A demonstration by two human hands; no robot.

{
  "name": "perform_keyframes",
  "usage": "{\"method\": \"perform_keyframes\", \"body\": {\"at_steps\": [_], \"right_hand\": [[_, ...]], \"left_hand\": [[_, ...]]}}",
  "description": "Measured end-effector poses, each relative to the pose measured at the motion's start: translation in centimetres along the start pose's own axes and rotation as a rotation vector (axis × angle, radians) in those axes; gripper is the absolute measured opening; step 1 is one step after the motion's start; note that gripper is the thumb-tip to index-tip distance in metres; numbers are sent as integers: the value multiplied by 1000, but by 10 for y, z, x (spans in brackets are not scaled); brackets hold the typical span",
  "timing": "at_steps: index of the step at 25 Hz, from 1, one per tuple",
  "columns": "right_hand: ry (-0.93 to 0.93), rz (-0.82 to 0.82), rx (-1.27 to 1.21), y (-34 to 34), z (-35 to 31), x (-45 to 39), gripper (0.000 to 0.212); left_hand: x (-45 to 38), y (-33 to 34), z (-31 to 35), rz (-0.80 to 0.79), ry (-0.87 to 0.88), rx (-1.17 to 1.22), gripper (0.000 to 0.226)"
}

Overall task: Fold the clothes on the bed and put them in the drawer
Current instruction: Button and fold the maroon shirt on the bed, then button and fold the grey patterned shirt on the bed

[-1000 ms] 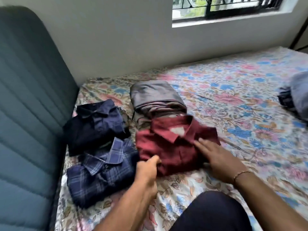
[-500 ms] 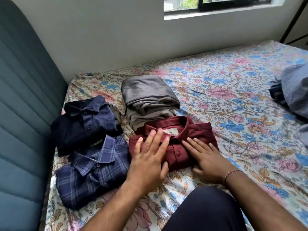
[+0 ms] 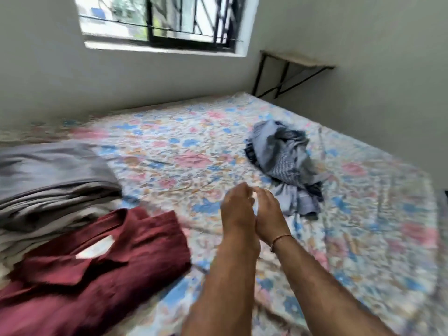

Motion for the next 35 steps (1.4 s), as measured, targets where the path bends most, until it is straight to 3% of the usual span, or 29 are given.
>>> {"method": "perform_keyframes", "body": {"at_steps": [2, 4, 6, 11, 15, 17, 20, 21, 23, 25, 26, 28, 29, 30, 31, 32, 33, 35], "right_hand": [[83, 66, 65, -13, 43, -20, 54], [173, 109, 97, -19, 79, -41, 39], [237, 117, 115, -17, 100, -61, 27], [263, -84, 394, 10, 123, -119, 47], [178, -129, 619, 7, 141, -145, 55], [11, -65, 448, 9, 121, -128, 41], [-56, -214, -257, 0, 79, -57, 11], [-63, -281, -405, -2, 69, -29, 21], [130, -449, -507, 8, 65, -8, 36], [149, -546, -393, 66, 104, 18, 18], [162, -547, -378, 103, 102, 22, 31], [388, -378, 125, 118, 117, 19, 56], [580, -304, -89, 88, 119, 28, 53], [696, -165, -609, 46, 127, 60, 46], [745, -12, -1159, -10, 125, 111, 39], [644, -14, -1432, -30, 119, 137, 36], [609, 65, -1527, -46, 120, 140, 39], [541, 112, -1427, -70, 120, 161, 46]], "left_hand": [[-10, 22, -32, -3, -39, 59, 53], [-35, 25, -59, 41, -94, 125, 29], [-63, 15, -69, 47, -125, 240, 25], [-106, 1, -78, 13, -106, 306, 29], [-133, -8, -99, 5, -179, 444, 32], [-141, -8, -108, 18, -210, 485, 31], [-147, -7, -114, 30, -210, 410, 37], [-149, -6, -116, 20, -213, 374, 46], [-148, -5, -113, -6, -204, 264, 48], [-137, 4, -112, -85, -223, 113, 42], [-127, 13, -112, -152, -237, 18, 44], [-102, 37, -116, -318, -195, -160, 41], [-90, 47, -117, -378, -135, -244, 35], [-75, 56, -112, -412, -77, -310, 29], [-62, 63, -109, -428, -45, -357, 24], [-48, 67, -106, -462, -44, -371, 21], [-28, 73, -106, -547, -61, -404, 19], [24, 81, -112, -801, -80, -593, 17]]}}
Point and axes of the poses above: each hand's wrist, its own x-axis away from the middle knuckle, its own y-axis out of the palm, z = x × y, the point moved 4 cm from there along -x, towards the middle knuckle, and after that the axes turned 12 degrees about x, right-handed, at the moved point
